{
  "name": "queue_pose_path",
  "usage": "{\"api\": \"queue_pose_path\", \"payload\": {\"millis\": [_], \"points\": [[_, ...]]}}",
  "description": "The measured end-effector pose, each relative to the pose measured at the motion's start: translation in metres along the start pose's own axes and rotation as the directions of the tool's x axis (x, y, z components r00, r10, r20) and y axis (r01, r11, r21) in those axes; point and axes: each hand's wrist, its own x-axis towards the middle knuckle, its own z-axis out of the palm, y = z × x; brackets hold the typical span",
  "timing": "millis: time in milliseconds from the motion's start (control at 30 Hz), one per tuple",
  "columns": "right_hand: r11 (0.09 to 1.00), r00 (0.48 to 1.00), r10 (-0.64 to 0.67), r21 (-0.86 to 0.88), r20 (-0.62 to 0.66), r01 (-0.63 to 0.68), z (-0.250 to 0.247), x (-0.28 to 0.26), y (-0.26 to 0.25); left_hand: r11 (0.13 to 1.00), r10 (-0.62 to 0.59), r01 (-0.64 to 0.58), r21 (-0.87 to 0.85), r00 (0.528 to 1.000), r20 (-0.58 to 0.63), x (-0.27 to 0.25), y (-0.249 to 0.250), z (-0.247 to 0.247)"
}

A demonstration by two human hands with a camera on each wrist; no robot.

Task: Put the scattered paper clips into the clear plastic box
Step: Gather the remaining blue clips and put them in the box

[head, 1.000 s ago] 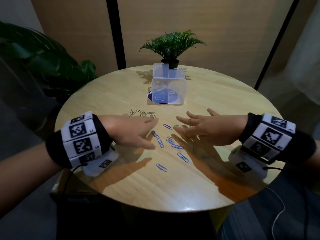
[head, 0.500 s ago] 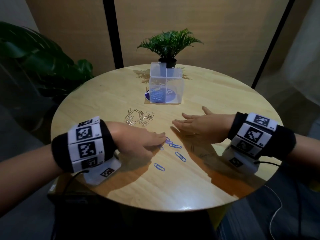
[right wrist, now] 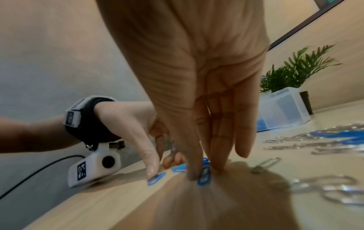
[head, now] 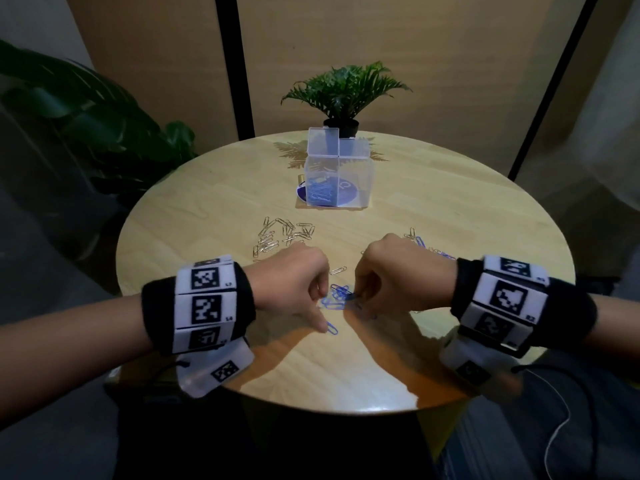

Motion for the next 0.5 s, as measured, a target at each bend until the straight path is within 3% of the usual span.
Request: {"api": "queue_pose_path", "payload": {"millis": [200, 400, 500], "points": [[0.992, 0.999, 0.025, 0.123, -0.045, -0.020, -0.001, 0.009, -0.003, 1.000, -0.012, 0.010, -0.024, 0.998, -0.060, 0.000, 0.001, 0.000], [0.986, 0.993, -0.082, 0.150, 0.080, 0.070, -0.001, 0.007, 0.002, 1.000, -0.001, 0.003, 0.024, 0.997, -0.079, -0.004, 0.006, 0.003], [0.980, 0.997, -0.063, 0.192, 0.036, 0.055, -0.003, 0.003, 0.009, 1.000, -0.001, 0.003, 0.016, 0.994, -0.111, -0.001, 0.002, 0.001]]}}
